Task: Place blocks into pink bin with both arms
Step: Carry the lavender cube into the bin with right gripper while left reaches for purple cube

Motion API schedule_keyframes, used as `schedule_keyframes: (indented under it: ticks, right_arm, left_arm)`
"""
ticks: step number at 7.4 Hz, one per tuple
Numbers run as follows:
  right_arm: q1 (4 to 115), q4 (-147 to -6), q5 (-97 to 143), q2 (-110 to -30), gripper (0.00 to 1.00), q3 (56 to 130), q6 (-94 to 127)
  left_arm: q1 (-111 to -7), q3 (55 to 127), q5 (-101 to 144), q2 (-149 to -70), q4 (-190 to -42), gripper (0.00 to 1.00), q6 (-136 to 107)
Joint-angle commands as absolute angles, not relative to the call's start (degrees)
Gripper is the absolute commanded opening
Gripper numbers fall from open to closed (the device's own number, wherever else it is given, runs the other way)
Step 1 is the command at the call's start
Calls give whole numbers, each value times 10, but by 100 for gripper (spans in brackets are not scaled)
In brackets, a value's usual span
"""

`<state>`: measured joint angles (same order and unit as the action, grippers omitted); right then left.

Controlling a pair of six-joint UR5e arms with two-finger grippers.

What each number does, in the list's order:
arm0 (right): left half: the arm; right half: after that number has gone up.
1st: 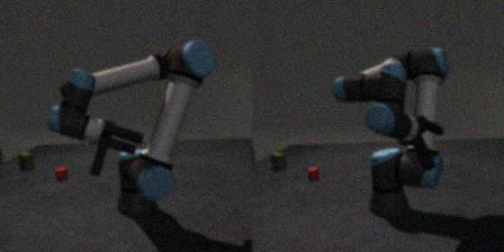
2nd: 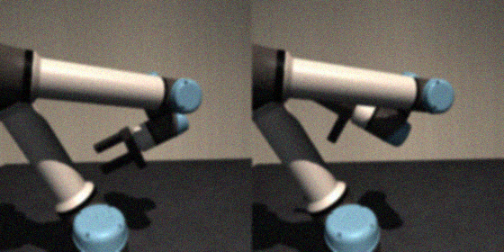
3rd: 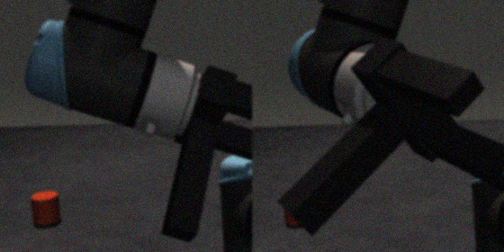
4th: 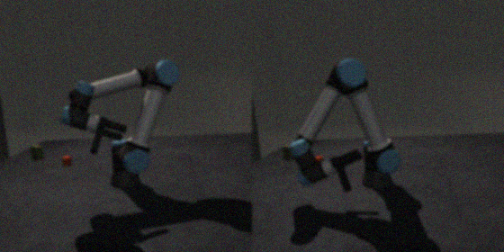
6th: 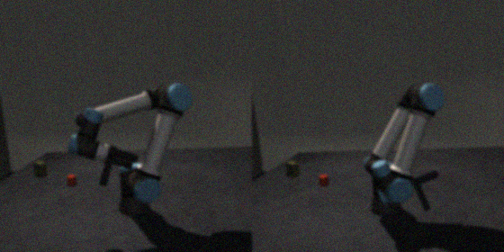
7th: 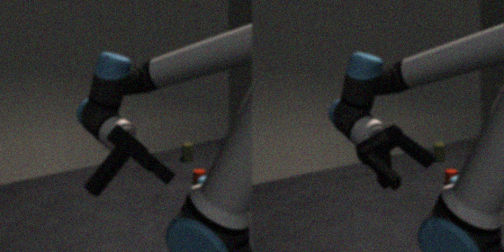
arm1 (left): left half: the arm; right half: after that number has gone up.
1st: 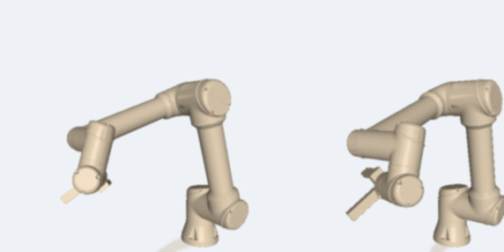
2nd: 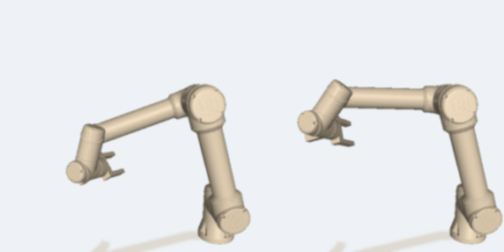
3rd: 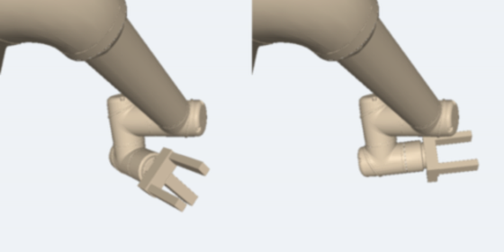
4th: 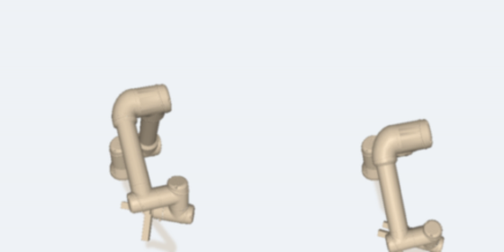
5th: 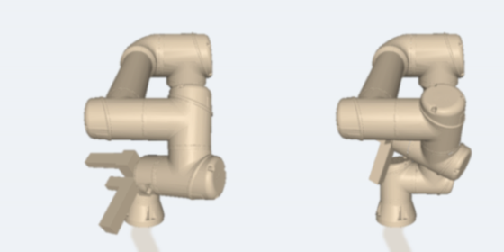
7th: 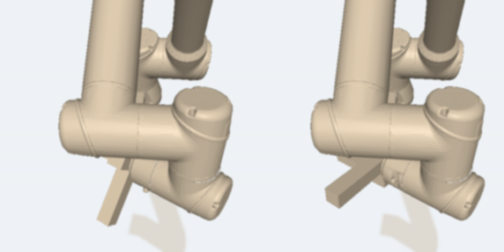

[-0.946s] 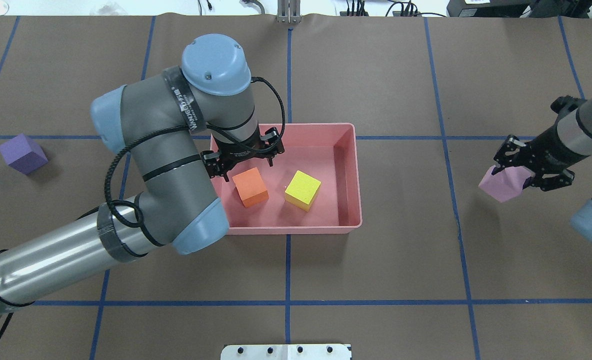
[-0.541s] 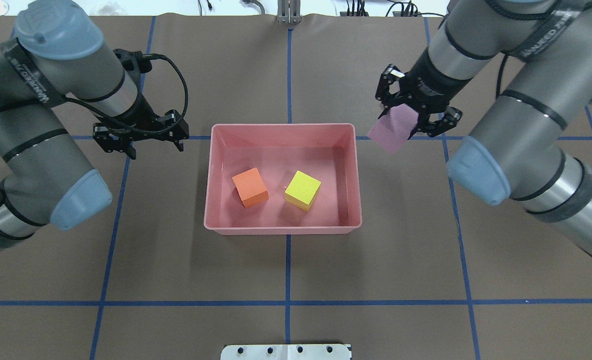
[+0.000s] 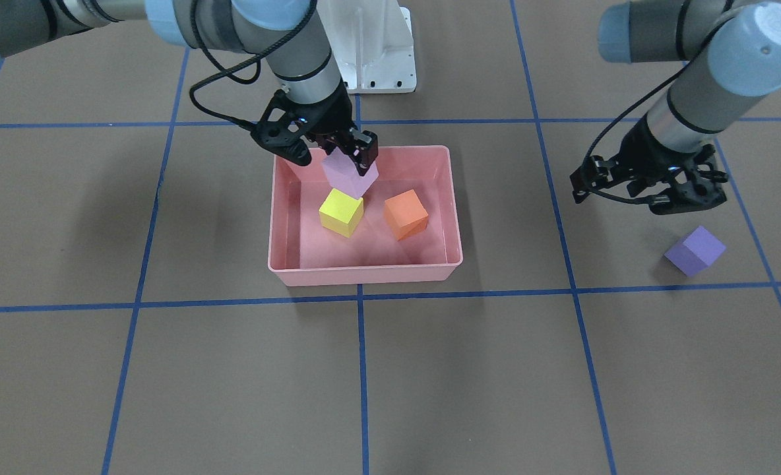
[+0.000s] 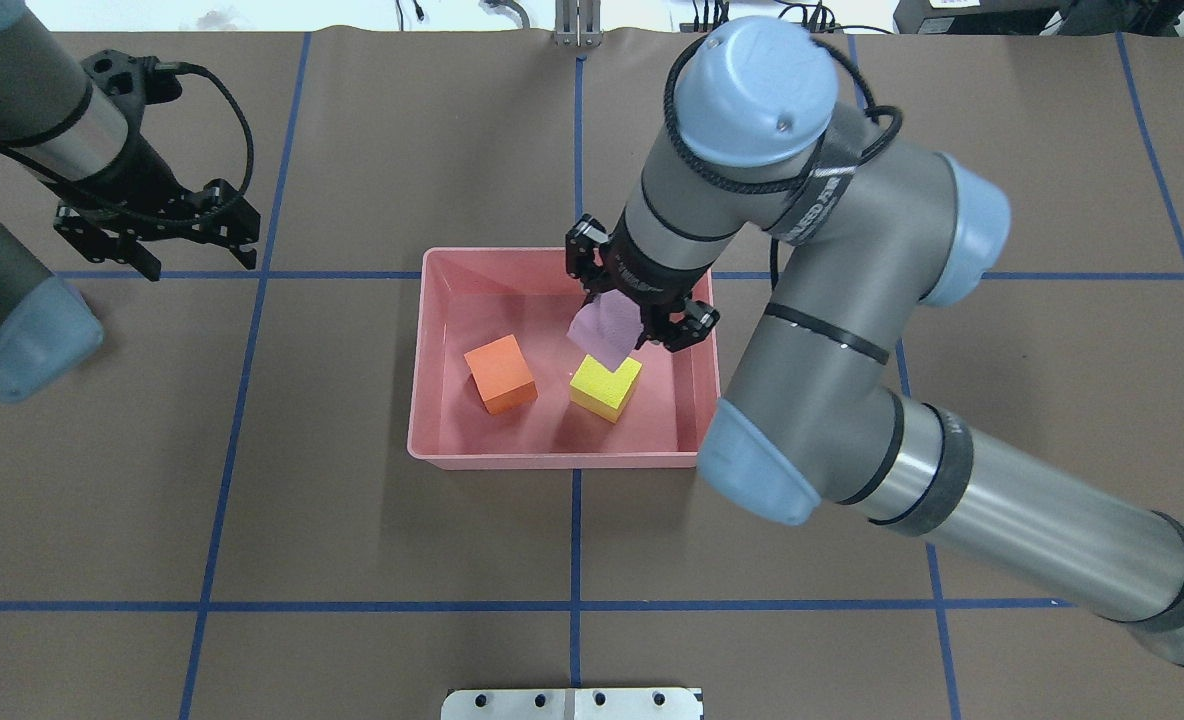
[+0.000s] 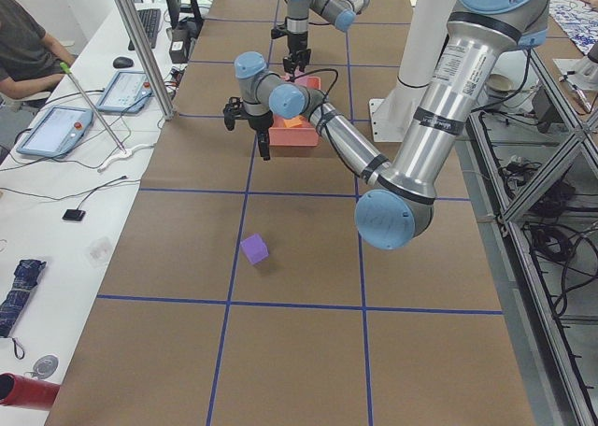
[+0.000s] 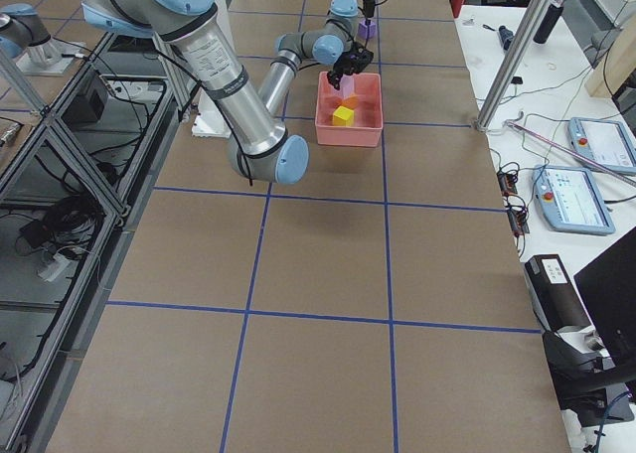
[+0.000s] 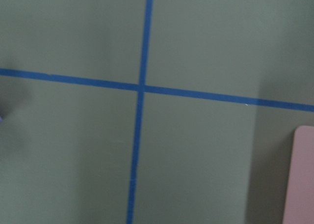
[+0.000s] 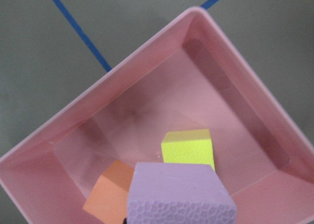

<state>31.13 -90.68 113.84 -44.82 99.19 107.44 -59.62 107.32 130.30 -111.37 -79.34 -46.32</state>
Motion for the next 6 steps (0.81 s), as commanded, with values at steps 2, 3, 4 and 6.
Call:
schedule_keyframes:
  ticks: [2, 3, 4, 6]
  right_arm:
    - [261, -887, 1100, -441, 50, 965, 1091]
    - [255, -888, 1100, -444, 59, 966, 1092]
    - [253, -888, 1101, -446, 75, 967, 1091]
    - [253, -889, 1101, -452, 88, 971, 1091]
  left_arm:
    - [-645, 1006, 1299, -1083, -796, 100, -399]
    - [-661, 980, 1299, -1080, -799, 100, -403]
    - [-663, 959, 1298, -1080, -800, 100, -411]
    - [-669, 907, 1299, -1063, -879, 100, -471]
